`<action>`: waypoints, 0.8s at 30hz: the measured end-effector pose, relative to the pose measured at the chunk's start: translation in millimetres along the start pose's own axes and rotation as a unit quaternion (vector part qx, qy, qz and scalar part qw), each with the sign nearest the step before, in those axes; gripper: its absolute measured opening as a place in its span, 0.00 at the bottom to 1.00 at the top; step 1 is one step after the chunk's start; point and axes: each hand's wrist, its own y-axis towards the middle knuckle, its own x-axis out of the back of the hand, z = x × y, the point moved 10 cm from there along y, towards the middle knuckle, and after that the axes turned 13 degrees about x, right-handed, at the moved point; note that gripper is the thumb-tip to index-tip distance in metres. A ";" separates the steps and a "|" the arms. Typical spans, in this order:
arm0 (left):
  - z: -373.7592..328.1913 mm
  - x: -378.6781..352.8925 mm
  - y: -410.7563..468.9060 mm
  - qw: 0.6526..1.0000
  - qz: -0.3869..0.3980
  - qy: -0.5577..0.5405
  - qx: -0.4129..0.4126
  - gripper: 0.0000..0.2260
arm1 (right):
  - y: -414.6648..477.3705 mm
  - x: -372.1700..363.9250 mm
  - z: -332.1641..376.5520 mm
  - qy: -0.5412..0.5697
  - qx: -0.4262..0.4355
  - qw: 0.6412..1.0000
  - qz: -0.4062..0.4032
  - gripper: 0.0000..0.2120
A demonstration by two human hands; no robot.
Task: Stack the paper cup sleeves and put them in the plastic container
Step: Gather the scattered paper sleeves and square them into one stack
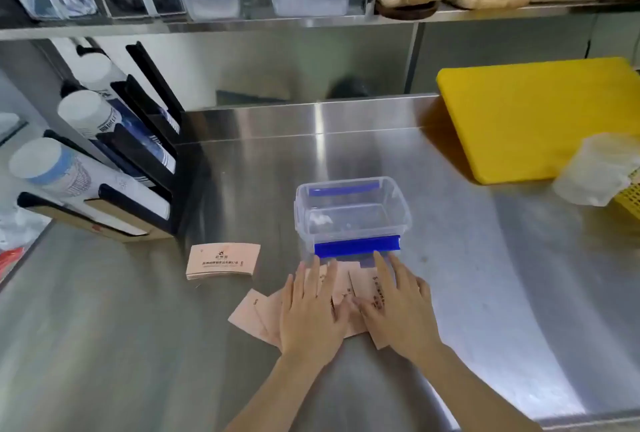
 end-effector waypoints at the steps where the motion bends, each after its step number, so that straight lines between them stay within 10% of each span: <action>1: 0.1 -7.7 -0.6 1.000 0.022 0.004 0.000 0.25 | -2.7 -6.8 -4.3 0.005 -0.008 1.000 0.002 0.33; 14: -12.5 -14.4 -14.9 0.996 0.083 -0.004 -0.014 0.17 | -6.8 -49.2 -26.0 0.257 -0.231 0.921 0.178 0.36; 20: -10.8 -12.8 -13.6 0.976 0.145 -0.156 0.046 0.15 | 3.1 -31.3 -27.3 0.442 -0.245 0.861 0.062 0.02; 24: -4.4 -5.4 -6.5 0.965 0.128 -0.211 0.095 0.14 | 3.6 -30.0 -26.9 0.526 -0.257 0.810 0.027 0.05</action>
